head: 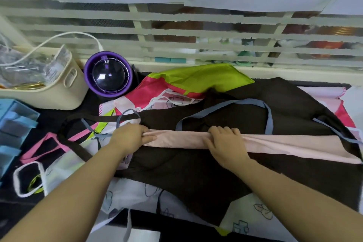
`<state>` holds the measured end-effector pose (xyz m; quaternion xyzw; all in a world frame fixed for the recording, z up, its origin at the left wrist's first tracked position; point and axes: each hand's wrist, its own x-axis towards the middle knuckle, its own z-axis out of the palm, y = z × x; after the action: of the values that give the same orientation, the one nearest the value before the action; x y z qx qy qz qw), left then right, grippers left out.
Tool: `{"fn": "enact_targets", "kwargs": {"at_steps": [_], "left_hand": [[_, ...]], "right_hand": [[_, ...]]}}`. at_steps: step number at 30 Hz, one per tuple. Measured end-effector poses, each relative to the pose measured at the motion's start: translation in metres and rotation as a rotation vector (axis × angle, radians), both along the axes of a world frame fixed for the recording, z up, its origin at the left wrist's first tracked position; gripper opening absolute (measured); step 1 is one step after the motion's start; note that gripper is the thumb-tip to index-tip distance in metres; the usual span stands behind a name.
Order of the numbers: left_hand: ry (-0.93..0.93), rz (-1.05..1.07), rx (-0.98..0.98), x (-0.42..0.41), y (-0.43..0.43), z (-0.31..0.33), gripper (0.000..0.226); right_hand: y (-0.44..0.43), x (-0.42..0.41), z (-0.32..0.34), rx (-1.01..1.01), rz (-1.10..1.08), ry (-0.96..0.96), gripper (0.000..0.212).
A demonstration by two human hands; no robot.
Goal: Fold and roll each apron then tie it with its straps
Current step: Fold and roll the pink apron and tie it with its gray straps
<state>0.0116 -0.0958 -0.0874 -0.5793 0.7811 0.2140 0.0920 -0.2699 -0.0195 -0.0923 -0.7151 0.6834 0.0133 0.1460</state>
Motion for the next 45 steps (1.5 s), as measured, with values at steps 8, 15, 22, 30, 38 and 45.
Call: {"fn": "enact_targets", "kwargs": {"at_steps": [8,15,22,30,38,45], "left_hand": [[0.512,0.408,0.071,0.024,0.017,0.002,0.024],[0.865,0.838,0.023,0.040,0.034,-0.009,0.009],[-0.013,0.431,-0.343,0.034,0.020,-0.020,0.031],[-0.059,0.504,-0.571,0.003,0.028,-0.012,0.022],[0.172,-0.218,-0.126,-0.110,0.077,-0.022,0.075],[-0.023,-0.212,-0.099,-0.118,0.080,-0.038,0.073]], "right_hand": [[-0.008,0.003,-0.032,-0.152,-0.004,-0.013,0.028],[-0.009,0.007,-0.038,-0.258,-0.027,-0.017,0.027],[-0.016,0.006,-0.036,-0.208,0.026,0.030,0.025],[-0.018,0.006,-0.039,-0.258,0.036,0.048,0.024],[-0.022,0.000,-0.027,-0.099,0.031,-0.079,0.024],[0.007,-0.074,-0.027,-0.349,-0.005,0.053,0.034]]}}
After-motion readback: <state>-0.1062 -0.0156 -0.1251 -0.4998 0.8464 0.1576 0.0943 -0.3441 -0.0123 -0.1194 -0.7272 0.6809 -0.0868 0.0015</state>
